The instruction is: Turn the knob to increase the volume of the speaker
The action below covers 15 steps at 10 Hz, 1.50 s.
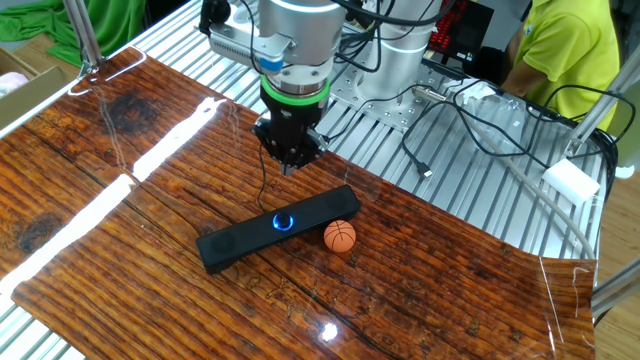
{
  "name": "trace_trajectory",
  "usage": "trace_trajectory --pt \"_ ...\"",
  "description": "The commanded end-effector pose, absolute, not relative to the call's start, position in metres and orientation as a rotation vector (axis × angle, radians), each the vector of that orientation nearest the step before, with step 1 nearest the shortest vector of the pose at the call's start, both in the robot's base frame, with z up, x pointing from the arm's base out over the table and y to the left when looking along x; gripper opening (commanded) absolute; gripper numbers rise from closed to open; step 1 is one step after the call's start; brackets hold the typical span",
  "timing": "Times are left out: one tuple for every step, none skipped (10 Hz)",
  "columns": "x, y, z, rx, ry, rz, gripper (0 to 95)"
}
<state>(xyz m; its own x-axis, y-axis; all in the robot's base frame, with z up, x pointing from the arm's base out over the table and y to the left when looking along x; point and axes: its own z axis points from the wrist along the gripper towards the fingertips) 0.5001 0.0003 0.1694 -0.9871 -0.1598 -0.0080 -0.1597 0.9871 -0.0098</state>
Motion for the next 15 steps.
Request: trace_trajectory --pt "0.500 0.000 0.169 -0.354 3.111 -0.033 0.0" --pt "0.500 0.000 0.169 -0.380 3.111 -0.046 0.0" --pt "0.500 0.000 0.169 -0.380 3.112 -0.050 0.0" --pt "0.500 0.001 0.169 -0.380 3.115 -0.061 0.0" --pt "0.500 0.001 0.169 -0.380 3.114 -0.065 0.0" --pt "0.500 0.001 0.169 -0.380 3.114 -0.070 0.0" --pt "0.500 0.001 0.169 -0.380 3.113 -0.078 0.0" --pt "0.500 0.001 0.169 -0.380 3.109 -0.078 0.0" --pt "0.500 0.002 0.170 -0.380 3.106 -0.083 0.0" --pt "0.500 0.004 0.170 -0.380 3.108 -0.092 0.0" --pt "0.499 0.005 0.171 -0.380 3.109 -0.098 0.0" --pt "0.499 0.008 0.173 -0.380 3.109 -0.106 0.0" --pt "0.498 0.011 0.174 -0.380 3.110 -0.111 0.0" --pt "0.498 0.012 0.175 -0.380 3.111 -0.111 0.0" --pt "0.498 0.012 0.175 -0.381 3.115 -0.116 0.0"
